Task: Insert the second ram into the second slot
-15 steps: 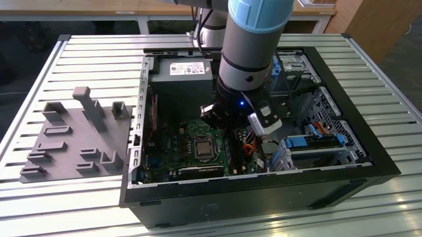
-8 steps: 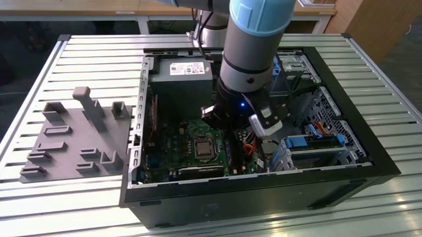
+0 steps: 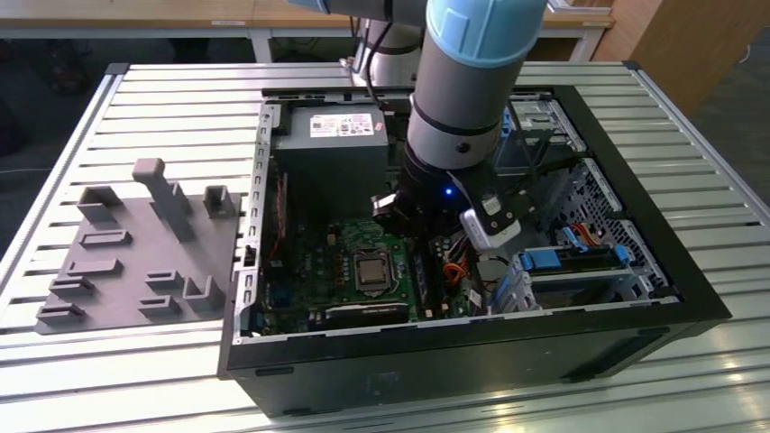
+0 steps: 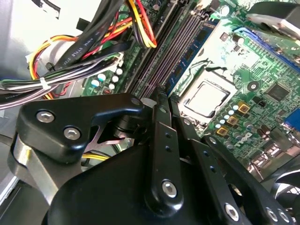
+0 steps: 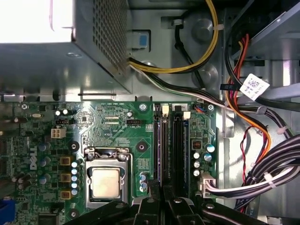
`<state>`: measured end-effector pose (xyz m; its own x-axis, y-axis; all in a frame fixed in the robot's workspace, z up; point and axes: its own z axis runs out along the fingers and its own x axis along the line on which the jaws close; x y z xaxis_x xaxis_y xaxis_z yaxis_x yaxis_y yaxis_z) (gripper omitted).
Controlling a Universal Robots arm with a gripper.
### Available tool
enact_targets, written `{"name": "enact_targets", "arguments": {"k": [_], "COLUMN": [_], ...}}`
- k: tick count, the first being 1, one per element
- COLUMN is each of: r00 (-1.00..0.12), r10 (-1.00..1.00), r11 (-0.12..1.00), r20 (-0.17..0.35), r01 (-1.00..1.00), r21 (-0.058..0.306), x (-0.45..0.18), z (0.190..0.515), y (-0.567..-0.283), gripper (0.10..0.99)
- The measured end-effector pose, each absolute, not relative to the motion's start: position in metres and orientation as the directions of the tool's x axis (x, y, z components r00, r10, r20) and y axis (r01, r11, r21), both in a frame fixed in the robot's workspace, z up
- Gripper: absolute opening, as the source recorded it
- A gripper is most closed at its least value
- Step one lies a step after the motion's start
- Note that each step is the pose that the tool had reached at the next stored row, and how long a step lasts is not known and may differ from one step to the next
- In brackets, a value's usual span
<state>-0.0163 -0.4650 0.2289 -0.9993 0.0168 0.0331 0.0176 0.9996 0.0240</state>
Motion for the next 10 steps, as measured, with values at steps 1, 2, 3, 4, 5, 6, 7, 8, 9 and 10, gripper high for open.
{"name": "enact_targets", "arguments": {"k": [1, 2, 3, 4, 5, 6, 7, 8, 9, 10], "r00": [-0.999, -0.999, -0.999, -0.999, -0.999, -0.999, -0.999, -0.999, -0.999, -0.999], "r10": [0.017, 0.015, 0.014, 0.012, 0.012, 0.012, 0.012, 0.012, 0.012, 0.012], "r11": [1.0, 1.0, 1.0, 1.0, 1.0, 1.0, 1.0, 1.0, 1.0, 1.0], "r20": [0.033, 0.033, 0.033, 0.033, 0.033, 0.033, 0.033, 0.033, 0.033, 0.033], "r01": [0.018, 0.016, 0.014, 0.013, 0.012, 0.012, 0.012, 0.012, 0.012, 0.012], "r21": [0.024, 0.024, 0.024, 0.024, 0.024, 0.024, 0.024, 0.024, 0.024, 0.024], "x": [-0.0163, -0.0161, -0.0161, -0.016, -0.016, -0.016, -0.016, -0.016, -0.016, -0.016], "z": [0.2287, 0.2285, 0.2284, 0.2283, 0.2282, 0.2281, 0.228, 0.228, 0.228, 0.228], "y": [-0.465, -0.4649, -0.465, -0.465, -0.465, -0.465, -0.465, -0.465, -0.465, -0.465], "gripper": [0.137, 0.137, 0.137, 0.137, 0.137, 0.137, 0.137, 0.137, 0.137, 0.137]}}
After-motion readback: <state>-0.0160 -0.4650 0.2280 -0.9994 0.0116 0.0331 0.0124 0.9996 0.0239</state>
